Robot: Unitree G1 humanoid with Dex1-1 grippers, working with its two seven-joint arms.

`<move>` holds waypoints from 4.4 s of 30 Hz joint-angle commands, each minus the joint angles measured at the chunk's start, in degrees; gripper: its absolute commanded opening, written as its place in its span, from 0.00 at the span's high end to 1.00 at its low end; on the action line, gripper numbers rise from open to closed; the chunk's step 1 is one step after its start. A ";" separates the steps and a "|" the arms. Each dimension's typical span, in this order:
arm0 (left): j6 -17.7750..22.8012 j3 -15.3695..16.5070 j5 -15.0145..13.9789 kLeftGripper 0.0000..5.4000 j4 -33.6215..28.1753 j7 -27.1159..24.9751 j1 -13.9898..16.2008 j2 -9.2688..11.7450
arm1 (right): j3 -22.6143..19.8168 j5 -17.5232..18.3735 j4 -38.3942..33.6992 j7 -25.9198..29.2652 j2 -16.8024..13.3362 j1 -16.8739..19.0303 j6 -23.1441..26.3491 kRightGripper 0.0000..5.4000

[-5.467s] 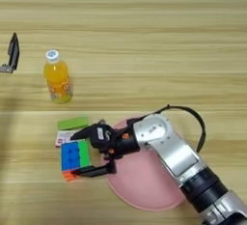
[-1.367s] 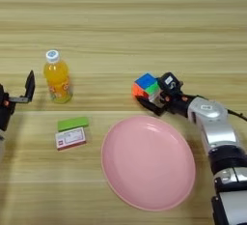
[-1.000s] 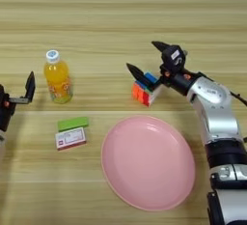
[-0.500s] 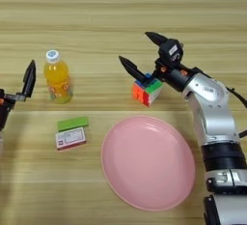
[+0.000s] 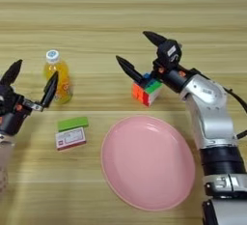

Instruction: Move the objects on the table

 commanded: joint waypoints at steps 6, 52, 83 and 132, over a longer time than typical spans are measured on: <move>2.06 -0.22 4.71 0.00 7.70 1.57 -7.13 0.55 | 1.77 1.62 -8.36 -0.65 1.47 2.45 2.98 0.00; 2.41 -1.61 7.91 0.34 16.94 1.53 -13.28 -0.30 | 4.98 7.72 -30.89 -6.63 2.25 6.36 8.12 0.00; 2.08 -12.47 10.64 0.37 22.00 -2.16 -23.80 -9.85 | 6.37 9.17 -30.53 -8.26 5.83 6.90 8.00 0.00; -4.18 -8.34 10.73 0.15 37.65 -0.50 -25.02 -10.79 | 5.53 9.36 -28.52 -8.08 5.39 6.53 7.28 0.00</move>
